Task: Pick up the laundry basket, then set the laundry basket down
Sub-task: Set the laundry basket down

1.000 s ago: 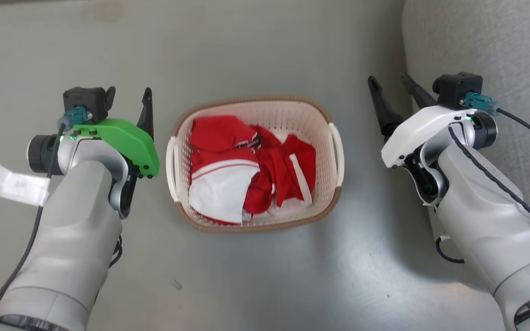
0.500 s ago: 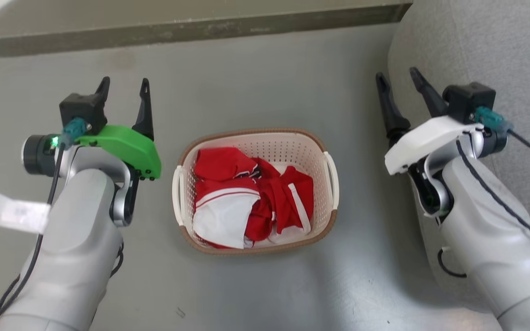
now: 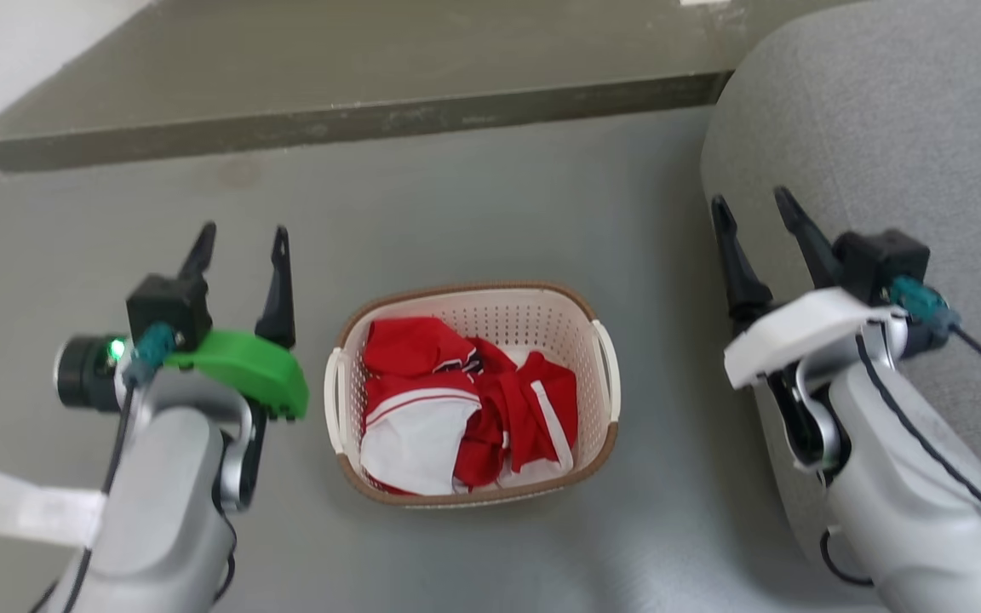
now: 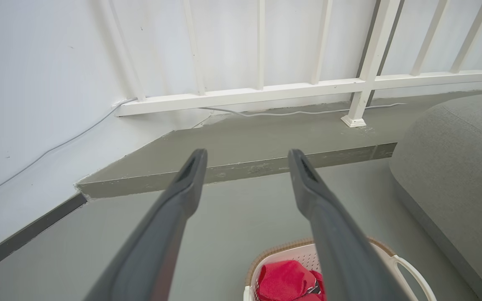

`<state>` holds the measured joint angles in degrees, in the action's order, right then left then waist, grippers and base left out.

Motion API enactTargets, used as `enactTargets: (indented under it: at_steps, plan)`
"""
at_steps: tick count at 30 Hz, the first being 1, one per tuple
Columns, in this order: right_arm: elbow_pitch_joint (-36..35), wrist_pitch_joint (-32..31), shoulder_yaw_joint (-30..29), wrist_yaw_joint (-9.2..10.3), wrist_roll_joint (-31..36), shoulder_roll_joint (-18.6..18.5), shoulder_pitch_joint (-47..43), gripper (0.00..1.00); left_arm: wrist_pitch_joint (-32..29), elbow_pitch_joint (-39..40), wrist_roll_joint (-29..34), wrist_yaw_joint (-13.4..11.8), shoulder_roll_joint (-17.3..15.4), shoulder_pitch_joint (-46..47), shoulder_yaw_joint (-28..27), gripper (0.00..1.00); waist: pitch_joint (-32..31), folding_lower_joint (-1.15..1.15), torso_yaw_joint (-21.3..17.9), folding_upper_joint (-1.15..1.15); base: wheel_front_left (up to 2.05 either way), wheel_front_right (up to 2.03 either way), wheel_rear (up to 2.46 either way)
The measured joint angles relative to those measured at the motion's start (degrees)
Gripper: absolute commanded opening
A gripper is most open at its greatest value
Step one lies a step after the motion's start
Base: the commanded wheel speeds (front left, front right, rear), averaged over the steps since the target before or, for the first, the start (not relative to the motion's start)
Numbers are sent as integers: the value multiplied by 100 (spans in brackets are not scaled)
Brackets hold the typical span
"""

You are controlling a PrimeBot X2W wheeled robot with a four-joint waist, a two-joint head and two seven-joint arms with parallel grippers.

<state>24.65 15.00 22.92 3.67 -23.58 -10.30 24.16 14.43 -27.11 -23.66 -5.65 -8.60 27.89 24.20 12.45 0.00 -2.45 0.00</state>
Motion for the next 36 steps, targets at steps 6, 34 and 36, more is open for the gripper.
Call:
enactTargets:
  at_steps: [6,34,36]
  plan:
    - [-291,0,-109,48,112,16,-455,100,0,321,33,-49,5,-599,-132,100,-241,0,7,0,0,0,0]
    - [-1128,0,-321,174,454,90,-1800,100,0,1314,378,-119,49,-2236,-380,100,-835,0,3,0,0,0,0]
    - [-1159,0,-325,194,503,75,-1826,100,0,1355,382,-119,51,-2267,-402,100,-837,0,2,0,0,0,0]
